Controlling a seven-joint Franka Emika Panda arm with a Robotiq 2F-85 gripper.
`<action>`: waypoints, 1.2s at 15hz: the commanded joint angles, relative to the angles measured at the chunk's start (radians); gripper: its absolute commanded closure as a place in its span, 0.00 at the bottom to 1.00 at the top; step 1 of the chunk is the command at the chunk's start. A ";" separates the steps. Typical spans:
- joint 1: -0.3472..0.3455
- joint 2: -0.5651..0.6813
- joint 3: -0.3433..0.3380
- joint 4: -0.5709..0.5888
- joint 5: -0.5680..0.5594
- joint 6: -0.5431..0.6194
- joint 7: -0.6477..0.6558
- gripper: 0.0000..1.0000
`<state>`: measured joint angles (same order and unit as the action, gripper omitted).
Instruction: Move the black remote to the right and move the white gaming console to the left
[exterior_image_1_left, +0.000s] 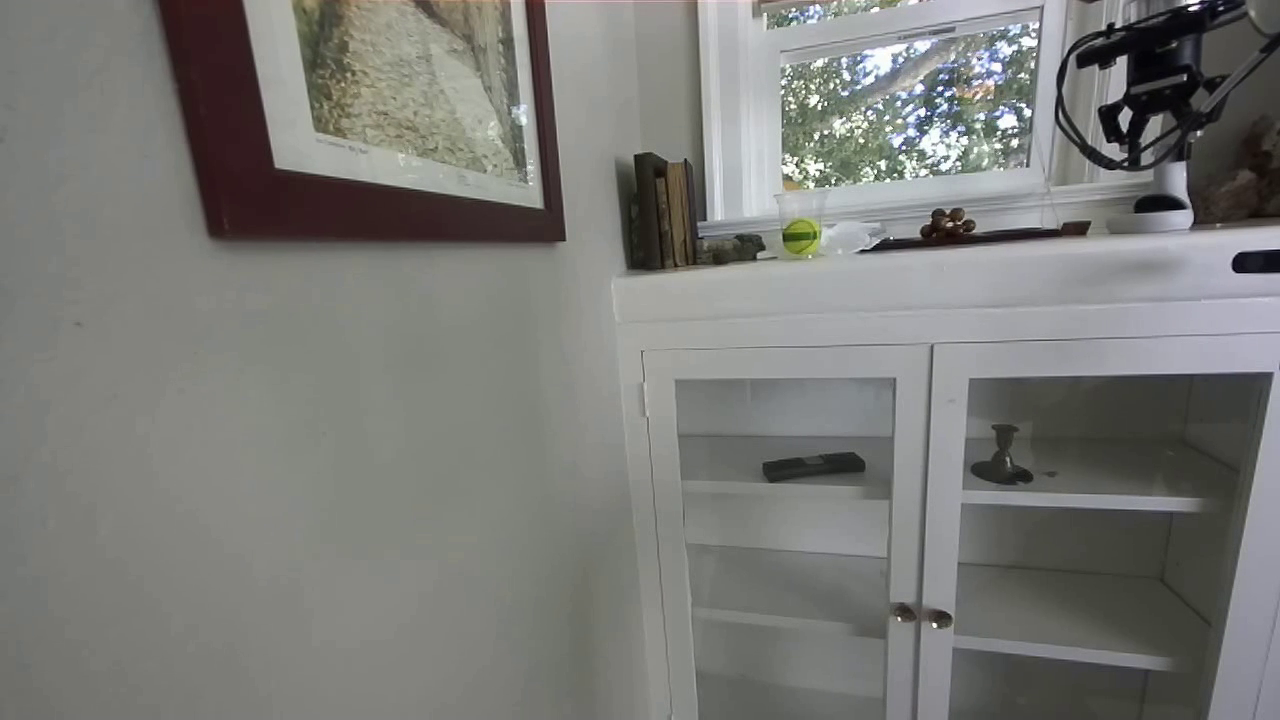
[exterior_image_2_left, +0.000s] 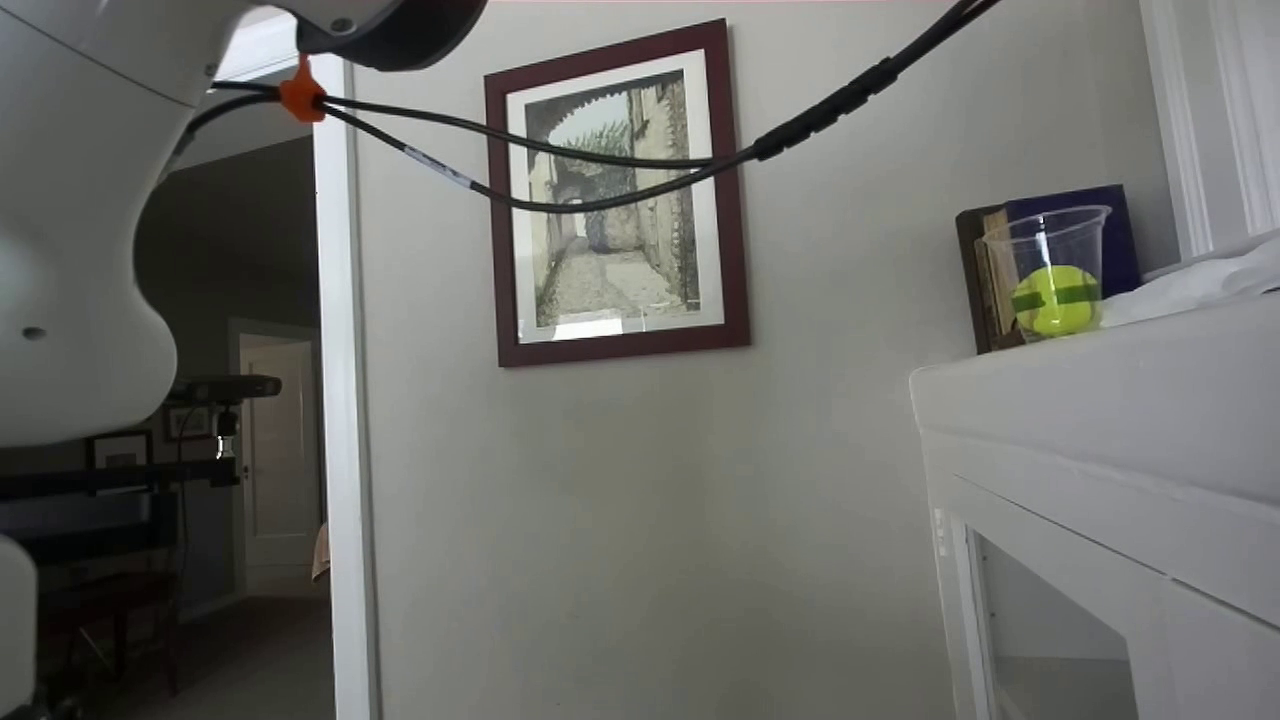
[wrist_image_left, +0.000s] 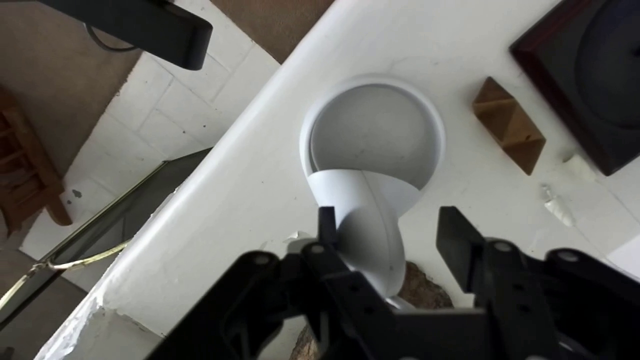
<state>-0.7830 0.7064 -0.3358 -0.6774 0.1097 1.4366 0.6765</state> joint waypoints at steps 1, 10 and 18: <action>-0.005 0.004 -0.003 0.016 -0.004 -0.016 -0.004 0.70; -0.004 0.003 -0.013 0.021 -0.014 -0.021 -0.021 0.91; 0.000 -0.033 -0.010 0.025 -0.003 -0.134 -0.029 0.92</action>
<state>-0.7811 0.6952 -0.3483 -0.6707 0.1029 1.3850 0.6472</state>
